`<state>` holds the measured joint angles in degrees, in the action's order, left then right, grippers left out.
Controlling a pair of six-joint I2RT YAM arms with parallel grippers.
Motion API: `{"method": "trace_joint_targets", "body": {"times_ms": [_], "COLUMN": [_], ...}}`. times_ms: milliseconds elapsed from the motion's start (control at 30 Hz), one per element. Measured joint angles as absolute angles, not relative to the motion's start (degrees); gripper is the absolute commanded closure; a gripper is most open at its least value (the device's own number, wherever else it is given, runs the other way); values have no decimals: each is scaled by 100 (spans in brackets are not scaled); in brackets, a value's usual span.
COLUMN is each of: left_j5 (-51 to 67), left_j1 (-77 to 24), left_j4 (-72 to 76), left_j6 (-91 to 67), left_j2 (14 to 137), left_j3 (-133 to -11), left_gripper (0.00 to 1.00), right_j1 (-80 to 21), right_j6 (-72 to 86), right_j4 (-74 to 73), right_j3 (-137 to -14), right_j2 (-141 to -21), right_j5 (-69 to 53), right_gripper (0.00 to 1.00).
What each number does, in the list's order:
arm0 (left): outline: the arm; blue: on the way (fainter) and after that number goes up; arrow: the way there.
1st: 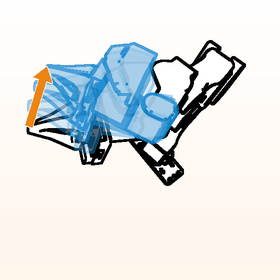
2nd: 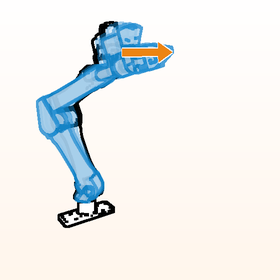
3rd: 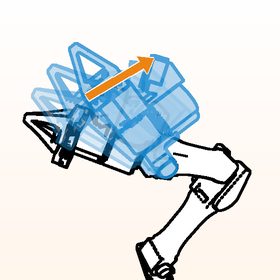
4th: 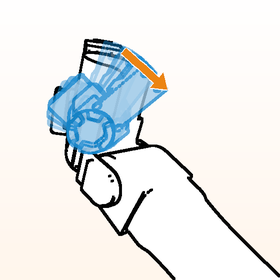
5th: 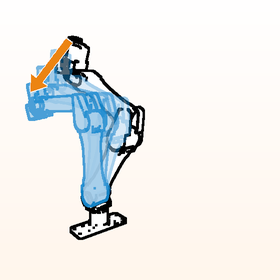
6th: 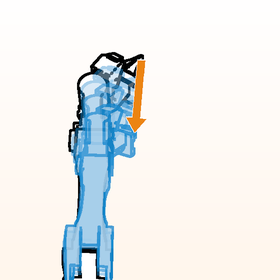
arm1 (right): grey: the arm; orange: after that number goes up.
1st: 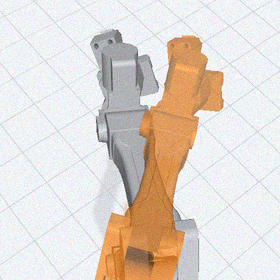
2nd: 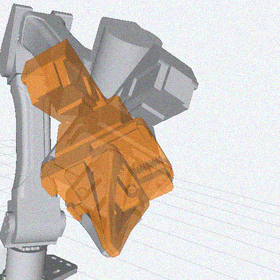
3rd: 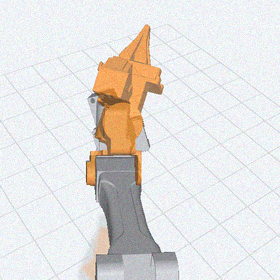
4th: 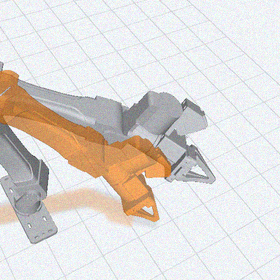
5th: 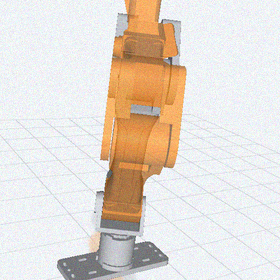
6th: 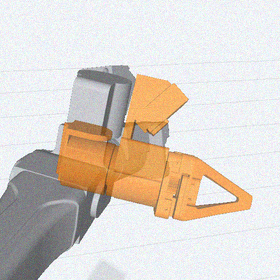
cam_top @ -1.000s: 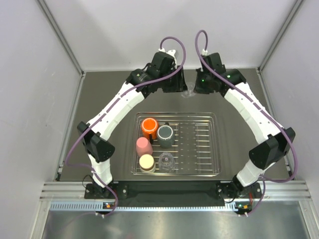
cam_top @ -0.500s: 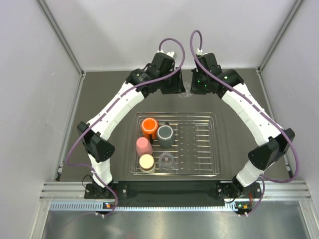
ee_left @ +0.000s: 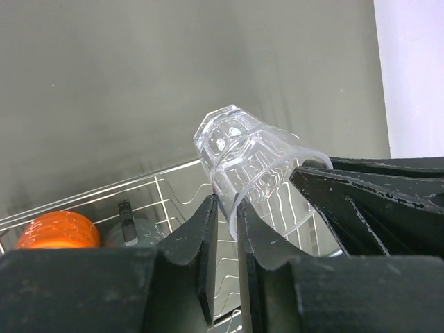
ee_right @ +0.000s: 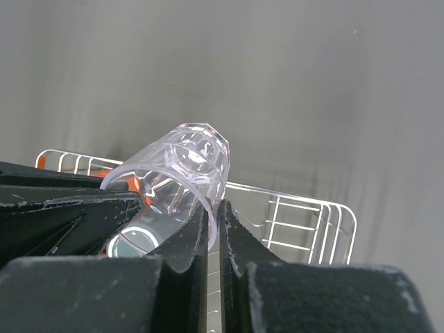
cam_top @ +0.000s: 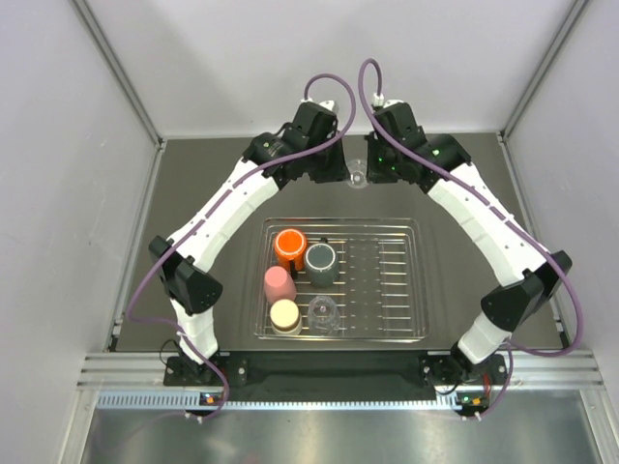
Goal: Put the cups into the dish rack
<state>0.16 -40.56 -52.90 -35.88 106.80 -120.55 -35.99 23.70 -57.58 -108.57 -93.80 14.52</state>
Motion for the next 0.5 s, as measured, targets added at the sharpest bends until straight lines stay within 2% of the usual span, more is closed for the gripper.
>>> {"method": "trace_joint_targets", "body": {"times_ms": [100, 133, 167, 200, 333, 500], "left_j5": [21, 21, 25, 27, 154, 607], "left_j1": [-4047, -4042, -4036, -4023, -3933, -3752], "left_j4": [-5293, -5293, -5297, -5297, -5229, -4720], "left_j6": [-3594, -3592, -3588, -3566, -3524, -3483], "left_j2": [10680, 10680, 10680, 10678, 10678, 10510], "left_j3": [-12057, -12057, -12055, -12049, -11946, -11205], "left_gripper": [100, 100, 100, 100, 100, 100], "right_j1": [-3616, -3618, -3621, -3623, -3680, -3701], "right_j6": [2294, 2270, 2259, 2193, 2073, 1898], "right_j4": [-5778, -5778, -5776, -5771, -5778, -5822], "right_j3": [-10881, -10886, -10888, -10895, -10956, -11118], "right_j2": [-9380, -9380, -9380, -9367, -9288, -9098], "right_j5": [1474, 1468, 1441, 1313, 1133, 1085], "right_gripper": [92, 80, 74, 61, 39, 29]}}
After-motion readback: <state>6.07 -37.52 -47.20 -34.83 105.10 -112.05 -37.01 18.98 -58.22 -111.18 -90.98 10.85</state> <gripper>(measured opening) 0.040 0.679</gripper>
